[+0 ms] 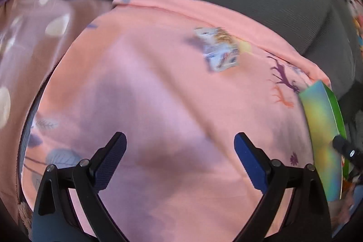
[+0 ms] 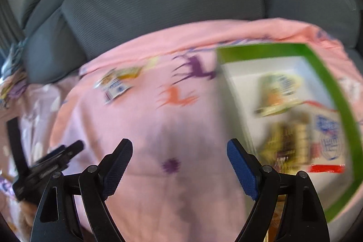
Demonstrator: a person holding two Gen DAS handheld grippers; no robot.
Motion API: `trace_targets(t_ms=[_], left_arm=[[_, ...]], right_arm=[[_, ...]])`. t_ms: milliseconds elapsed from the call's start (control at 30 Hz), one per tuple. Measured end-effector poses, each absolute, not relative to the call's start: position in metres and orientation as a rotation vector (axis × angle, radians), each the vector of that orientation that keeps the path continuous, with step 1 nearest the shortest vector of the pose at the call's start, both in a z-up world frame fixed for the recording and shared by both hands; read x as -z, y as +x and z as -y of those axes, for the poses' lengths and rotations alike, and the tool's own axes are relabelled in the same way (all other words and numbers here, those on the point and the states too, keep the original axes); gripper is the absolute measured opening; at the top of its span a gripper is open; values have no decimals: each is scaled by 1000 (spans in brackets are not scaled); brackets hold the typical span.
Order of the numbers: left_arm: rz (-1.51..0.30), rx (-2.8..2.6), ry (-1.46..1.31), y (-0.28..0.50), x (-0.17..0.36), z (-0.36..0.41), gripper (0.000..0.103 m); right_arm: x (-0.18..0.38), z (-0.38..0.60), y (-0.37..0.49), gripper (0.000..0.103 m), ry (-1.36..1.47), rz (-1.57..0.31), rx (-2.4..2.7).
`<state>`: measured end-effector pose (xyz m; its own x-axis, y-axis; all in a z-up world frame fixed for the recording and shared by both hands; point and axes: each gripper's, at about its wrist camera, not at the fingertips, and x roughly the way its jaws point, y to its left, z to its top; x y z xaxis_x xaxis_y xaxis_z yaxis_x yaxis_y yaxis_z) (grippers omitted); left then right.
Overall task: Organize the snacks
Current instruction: 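Move the right gripper back to the white-and-blue puffed-snack bag, then grasp the white-and-blue puffed-snack bag with the right gripper and lift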
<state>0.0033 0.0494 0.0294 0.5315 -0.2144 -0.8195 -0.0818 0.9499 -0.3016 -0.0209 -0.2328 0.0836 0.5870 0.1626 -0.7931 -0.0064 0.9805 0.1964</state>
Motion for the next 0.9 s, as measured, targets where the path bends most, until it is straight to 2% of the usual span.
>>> trace_targets(t_ms=[167, 367, 600, 900], left_arm=[[-986, 30, -363, 5, -39, -68, 96], [-1006, 2, -372, 8, -38, -81, 96], [-990, -11, -405, 6, -43, -98, 96], [-982, -39, -435, 4, -45, -118, 96]], right_arm=[[-73, 216, -7, 85, 241, -948, -115], [-66, 178, 41, 85, 387, -1042, -184], [-43, 133, 116, 85, 707, -1150, -122], [-16, 86, 170, 85, 533, -1150, 45]])
